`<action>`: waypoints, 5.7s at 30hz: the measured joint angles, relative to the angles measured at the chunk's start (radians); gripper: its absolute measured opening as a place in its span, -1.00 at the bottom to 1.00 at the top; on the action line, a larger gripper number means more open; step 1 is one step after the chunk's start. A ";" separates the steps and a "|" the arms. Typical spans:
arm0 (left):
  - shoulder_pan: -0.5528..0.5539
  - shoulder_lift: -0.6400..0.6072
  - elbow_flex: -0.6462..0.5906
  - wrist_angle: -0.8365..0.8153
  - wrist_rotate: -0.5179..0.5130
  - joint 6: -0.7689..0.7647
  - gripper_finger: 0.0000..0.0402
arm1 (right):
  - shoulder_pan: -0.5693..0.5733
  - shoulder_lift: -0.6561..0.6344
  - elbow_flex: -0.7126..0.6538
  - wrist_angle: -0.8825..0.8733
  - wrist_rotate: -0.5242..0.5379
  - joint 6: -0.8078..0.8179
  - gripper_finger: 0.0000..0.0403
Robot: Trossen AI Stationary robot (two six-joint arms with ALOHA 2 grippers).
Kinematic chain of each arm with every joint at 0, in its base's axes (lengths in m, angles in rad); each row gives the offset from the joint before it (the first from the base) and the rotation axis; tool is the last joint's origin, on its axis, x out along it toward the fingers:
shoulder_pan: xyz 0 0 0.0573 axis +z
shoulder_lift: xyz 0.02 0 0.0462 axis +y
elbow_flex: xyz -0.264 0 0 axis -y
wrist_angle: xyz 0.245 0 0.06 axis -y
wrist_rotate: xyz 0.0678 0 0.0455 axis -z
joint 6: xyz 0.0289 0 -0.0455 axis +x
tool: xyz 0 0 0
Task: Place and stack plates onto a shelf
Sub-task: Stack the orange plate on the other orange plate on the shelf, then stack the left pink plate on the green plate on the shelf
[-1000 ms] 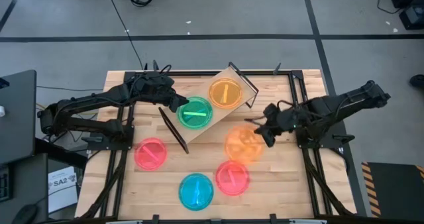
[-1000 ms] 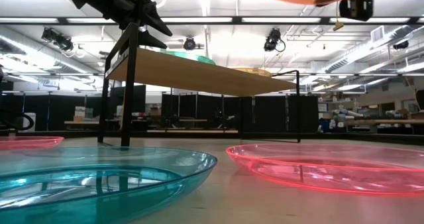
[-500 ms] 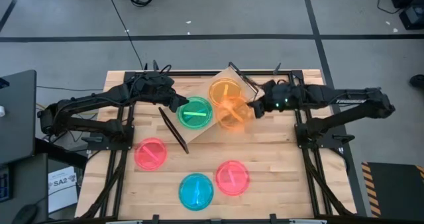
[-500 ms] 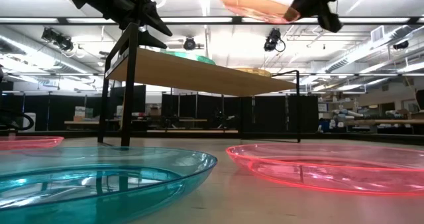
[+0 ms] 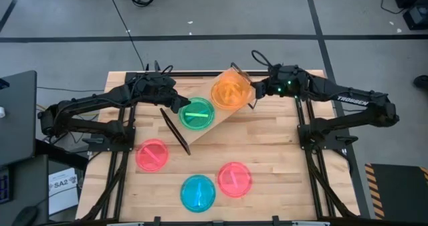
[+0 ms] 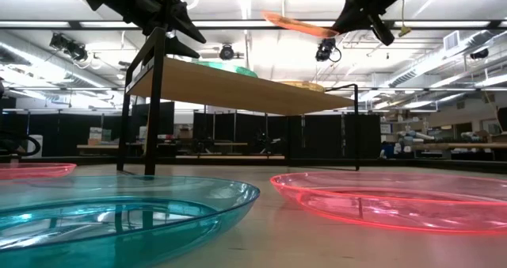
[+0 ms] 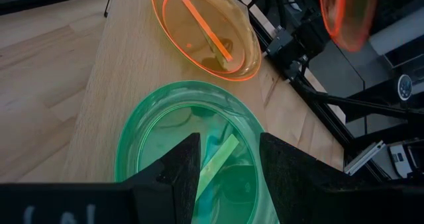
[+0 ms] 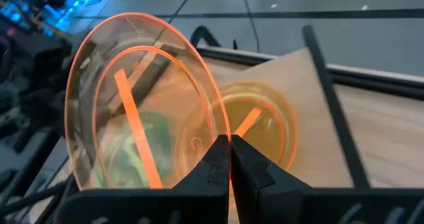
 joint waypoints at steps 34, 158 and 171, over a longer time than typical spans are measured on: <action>0.000 0.000 0.000 0.000 0.000 0.000 -0.19 | -0.157 0.261 -0.001 0.173 -0.200 -0.088 -0.96; -0.088 -0.362 0.001 -0.227 -0.029 0.213 -0.19 | -0.191 0.279 -0.001 0.089 -0.162 -0.186 0.35; -0.238 -0.477 0.001 -0.596 -0.099 0.172 -0.19 | -0.191 0.279 -0.001 0.089 -0.162 -0.186 0.35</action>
